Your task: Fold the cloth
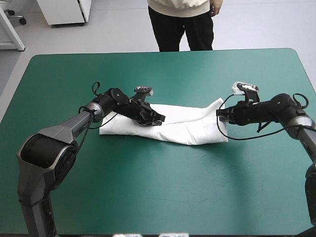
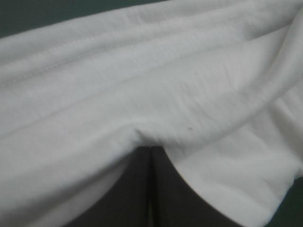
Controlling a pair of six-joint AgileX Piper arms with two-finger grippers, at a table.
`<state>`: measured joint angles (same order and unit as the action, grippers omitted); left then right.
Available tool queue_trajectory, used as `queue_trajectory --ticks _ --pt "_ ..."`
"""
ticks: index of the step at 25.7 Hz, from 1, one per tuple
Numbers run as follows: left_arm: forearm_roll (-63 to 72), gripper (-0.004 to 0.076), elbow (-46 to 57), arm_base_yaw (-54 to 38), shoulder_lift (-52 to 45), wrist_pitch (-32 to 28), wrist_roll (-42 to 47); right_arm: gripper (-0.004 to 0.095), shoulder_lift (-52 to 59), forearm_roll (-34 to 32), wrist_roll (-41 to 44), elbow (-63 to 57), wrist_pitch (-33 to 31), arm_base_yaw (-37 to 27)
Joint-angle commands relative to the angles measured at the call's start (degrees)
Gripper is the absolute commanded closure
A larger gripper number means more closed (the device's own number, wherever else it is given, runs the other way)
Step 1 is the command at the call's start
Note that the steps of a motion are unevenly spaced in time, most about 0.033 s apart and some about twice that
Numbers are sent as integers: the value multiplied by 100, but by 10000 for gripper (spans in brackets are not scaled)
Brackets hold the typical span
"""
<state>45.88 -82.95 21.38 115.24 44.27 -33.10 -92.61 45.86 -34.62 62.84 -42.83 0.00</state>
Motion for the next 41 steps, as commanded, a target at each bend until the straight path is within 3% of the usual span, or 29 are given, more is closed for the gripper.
queue_trajectory --ticks 1,6,9,13,19,26,33,35,37,39,41 --pt "74 733 -128 18 -360 -321 12 924 301 157 140 657 -368 18" --pt "-709 733 -907 -229 -1045 19 264 924 290 74 368 1362 -604 440" --pt "-2628 733 -2198 -686 -1753 1164 1203 923 208 -31 751 2038 -646 1109" --pt "-3247 733 -3262 -1214 -2577 1976 1502 923 -383 -608 1394 3052 -770 2045" --pt "-3275 733 -3602 -1461 -3283 2202 1623 923 -1354 -1284 2062 4346 -903 2967" --pt "-3263 733 -3602 -1461 -3602 2485 1623 923 -2996 -1550 2678 6616 -1380 3830" --pt "-3254 733 -3558 -1461 -3588 2598 1658 916 -4301 -1550 2927 8249 -1594 4229" --pt "-3254 733 -3558 -1461 -3580 2661 1658 841 -4576 -1445 2860 8533 -1697 4241" --pt "-3240 733 -3558 -1461 -3575 2721 1658 643 -4726 -1225 2694 8693 -1833 4241" --pt "-3240 733 -3558 -1461 -3575 2750 1658 385 -4738 -865 2412 8716 -1854 4254" --pt "-3240 733 -3558 -1461 -3566 2739 1658 245 -4691 -520 2162 8716 -1868 4254"
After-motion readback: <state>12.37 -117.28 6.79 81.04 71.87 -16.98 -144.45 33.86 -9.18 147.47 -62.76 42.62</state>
